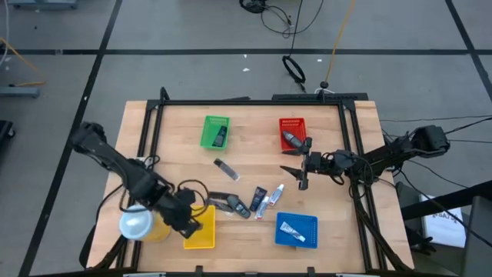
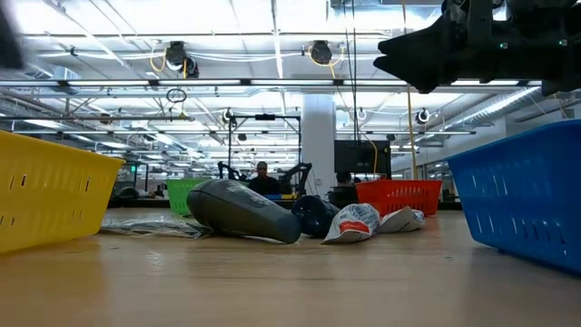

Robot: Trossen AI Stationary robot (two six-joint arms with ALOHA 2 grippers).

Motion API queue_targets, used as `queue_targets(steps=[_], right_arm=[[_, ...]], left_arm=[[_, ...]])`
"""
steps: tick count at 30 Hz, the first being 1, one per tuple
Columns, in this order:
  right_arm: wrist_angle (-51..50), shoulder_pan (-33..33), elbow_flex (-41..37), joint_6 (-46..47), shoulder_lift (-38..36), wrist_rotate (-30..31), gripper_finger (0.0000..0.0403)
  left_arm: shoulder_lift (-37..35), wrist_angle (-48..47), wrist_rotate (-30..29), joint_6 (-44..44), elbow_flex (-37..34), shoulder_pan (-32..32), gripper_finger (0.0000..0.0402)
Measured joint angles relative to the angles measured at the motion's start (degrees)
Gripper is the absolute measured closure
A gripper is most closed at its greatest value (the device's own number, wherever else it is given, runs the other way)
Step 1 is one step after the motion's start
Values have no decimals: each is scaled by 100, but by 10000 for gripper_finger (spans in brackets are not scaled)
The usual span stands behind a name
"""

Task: Pick & Place Travel size toiletries
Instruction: Put the black hairbrush into the yellow bin

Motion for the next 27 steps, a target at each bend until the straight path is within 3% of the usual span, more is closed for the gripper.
queue_targets(steps=[6, 16, 20, 27], right_arm=[[2, 0, 0, 0, 0, -1, 172], [-1, 0, 0, -7, 0, -1, 176], [-28, 0, 0, -10, 0, -1, 177], [-76, 0, 0, -17, 0, -1, 177]], left_arm=[[552, -111, 151, -260, 0, 121, 388], [1234, -420, 72, 551, 2, 811, 374], [1459, -630, 233, 743, 0, 896, 331], [1517, -276, 469, 1237, 0, 911, 218]])
